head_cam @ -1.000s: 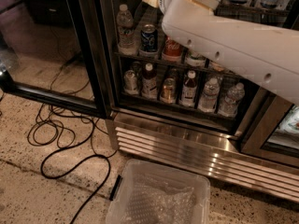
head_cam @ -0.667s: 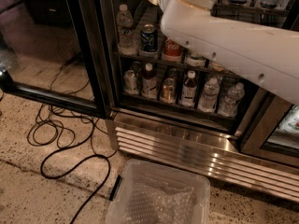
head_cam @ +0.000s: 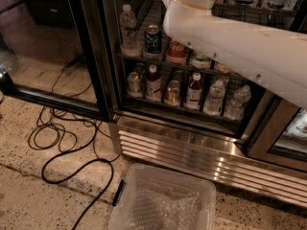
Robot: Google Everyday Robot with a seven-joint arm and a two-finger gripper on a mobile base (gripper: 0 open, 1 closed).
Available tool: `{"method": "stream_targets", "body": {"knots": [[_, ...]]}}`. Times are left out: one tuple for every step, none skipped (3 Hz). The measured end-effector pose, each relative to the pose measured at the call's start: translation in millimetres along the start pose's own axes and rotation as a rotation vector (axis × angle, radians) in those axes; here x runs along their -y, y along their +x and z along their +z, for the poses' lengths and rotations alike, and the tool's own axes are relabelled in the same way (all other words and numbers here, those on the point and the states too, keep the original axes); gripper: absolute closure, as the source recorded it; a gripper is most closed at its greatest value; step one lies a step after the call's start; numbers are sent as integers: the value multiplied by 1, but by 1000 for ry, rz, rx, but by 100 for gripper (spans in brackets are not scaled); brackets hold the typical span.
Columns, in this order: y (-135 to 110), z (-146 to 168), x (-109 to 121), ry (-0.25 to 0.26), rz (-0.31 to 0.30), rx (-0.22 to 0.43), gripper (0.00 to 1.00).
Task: Pick green can from top shelf of fridge
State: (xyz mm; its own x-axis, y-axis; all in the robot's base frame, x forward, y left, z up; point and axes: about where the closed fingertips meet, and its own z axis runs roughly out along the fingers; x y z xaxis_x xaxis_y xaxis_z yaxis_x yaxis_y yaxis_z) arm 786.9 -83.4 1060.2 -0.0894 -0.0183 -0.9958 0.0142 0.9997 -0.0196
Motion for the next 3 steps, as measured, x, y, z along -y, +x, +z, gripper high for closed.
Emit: {"method": "stream_targets", "body": {"knots": [[-3, 10, 2, 17, -19, 20, 22], [-4, 22, 9, 40, -34, 30, 27], [-3, 31, 16, 57, -42, 33, 28]]}}
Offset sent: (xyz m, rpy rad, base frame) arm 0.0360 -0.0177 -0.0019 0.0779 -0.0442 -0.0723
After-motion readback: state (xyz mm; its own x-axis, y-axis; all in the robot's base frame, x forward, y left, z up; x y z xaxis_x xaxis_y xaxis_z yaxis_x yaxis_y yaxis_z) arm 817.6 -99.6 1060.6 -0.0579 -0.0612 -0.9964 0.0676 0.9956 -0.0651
